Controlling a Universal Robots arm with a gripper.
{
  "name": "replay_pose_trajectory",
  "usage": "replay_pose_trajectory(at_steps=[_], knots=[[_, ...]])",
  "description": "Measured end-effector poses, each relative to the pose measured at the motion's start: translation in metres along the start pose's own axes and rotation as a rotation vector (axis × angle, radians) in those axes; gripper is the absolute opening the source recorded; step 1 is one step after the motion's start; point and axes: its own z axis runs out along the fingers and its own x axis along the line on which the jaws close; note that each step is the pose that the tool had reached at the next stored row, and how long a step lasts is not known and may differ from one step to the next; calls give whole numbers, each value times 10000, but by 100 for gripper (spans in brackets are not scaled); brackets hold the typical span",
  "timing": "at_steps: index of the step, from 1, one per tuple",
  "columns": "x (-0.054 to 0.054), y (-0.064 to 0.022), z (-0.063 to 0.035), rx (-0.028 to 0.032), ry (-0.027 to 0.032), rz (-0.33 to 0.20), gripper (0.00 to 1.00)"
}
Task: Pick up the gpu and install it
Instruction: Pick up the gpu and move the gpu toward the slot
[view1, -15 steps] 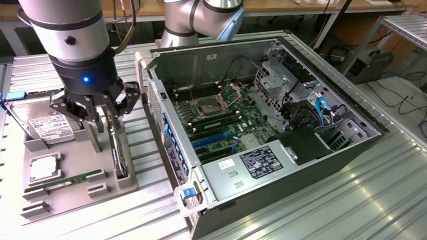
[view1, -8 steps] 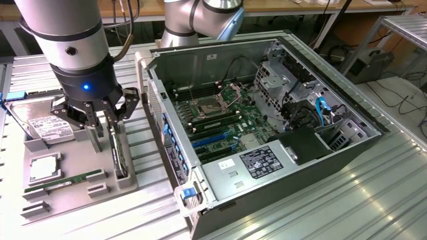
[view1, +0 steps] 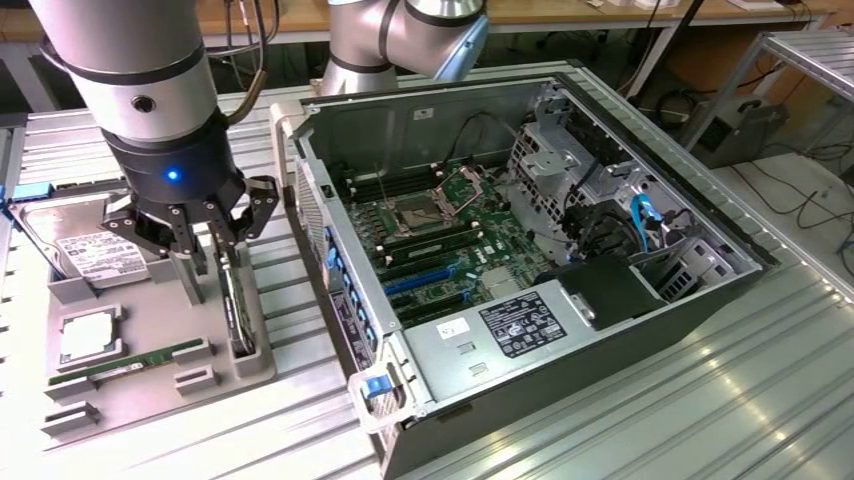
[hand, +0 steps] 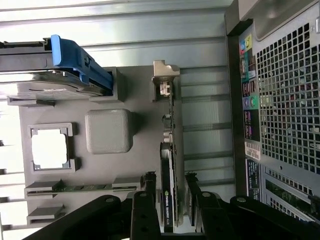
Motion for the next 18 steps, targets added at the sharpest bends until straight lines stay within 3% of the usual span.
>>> replay_pose_trajectory(at_steps=[18], knots=[[28,3,362,3,-60,-2,36]])
